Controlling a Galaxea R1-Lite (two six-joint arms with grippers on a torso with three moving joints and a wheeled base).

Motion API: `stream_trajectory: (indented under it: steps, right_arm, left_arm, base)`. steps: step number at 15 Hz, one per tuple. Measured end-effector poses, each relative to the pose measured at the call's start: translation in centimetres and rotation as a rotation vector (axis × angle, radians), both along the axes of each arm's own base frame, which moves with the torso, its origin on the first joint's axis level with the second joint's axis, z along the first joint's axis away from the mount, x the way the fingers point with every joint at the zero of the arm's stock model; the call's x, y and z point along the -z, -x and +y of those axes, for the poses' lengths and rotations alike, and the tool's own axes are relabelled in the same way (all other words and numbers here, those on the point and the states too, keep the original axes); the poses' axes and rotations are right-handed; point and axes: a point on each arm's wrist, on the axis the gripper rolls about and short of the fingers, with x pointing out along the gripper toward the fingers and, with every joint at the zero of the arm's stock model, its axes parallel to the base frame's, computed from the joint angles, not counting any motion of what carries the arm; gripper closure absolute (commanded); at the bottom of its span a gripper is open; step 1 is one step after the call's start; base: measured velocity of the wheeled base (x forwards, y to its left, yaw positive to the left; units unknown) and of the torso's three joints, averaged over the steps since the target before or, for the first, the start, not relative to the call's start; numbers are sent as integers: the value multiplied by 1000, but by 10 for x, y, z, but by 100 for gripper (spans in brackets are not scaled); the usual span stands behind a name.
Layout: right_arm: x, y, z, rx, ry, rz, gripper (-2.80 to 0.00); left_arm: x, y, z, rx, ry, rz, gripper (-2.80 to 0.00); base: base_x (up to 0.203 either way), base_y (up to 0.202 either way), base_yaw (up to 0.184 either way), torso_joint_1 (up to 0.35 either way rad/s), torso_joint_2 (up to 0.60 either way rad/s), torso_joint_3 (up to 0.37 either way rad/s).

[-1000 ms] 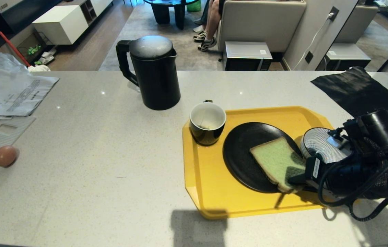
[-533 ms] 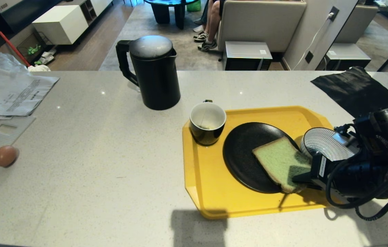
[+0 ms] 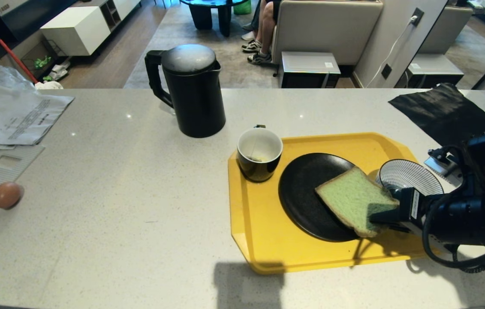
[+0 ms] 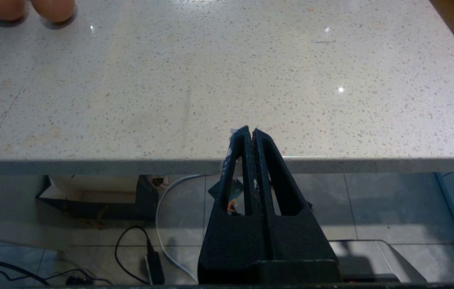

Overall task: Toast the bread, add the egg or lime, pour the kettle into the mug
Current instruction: Pick up the bread slice, then put the bread slices in the toaster

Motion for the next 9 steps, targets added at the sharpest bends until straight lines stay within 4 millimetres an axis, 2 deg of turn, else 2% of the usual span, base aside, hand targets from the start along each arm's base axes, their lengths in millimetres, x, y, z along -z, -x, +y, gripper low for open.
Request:
stream_trajectory:
  steps: [5, 9]
  right_arm:
    - [-18, 14, -3, -78, -38, -78, 0]
    - [-50, 24, -5, -127, -19, -195, 0]
  left_arm:
    - [0, 0, 0, 0, 0, 0, 0]
    - [0, 0, 0, 0, 0, 0, 0]
  base:
    - [0, 0, 0, 0, 0, 0]
    - [0, 0, 0, 0, 0, 0]
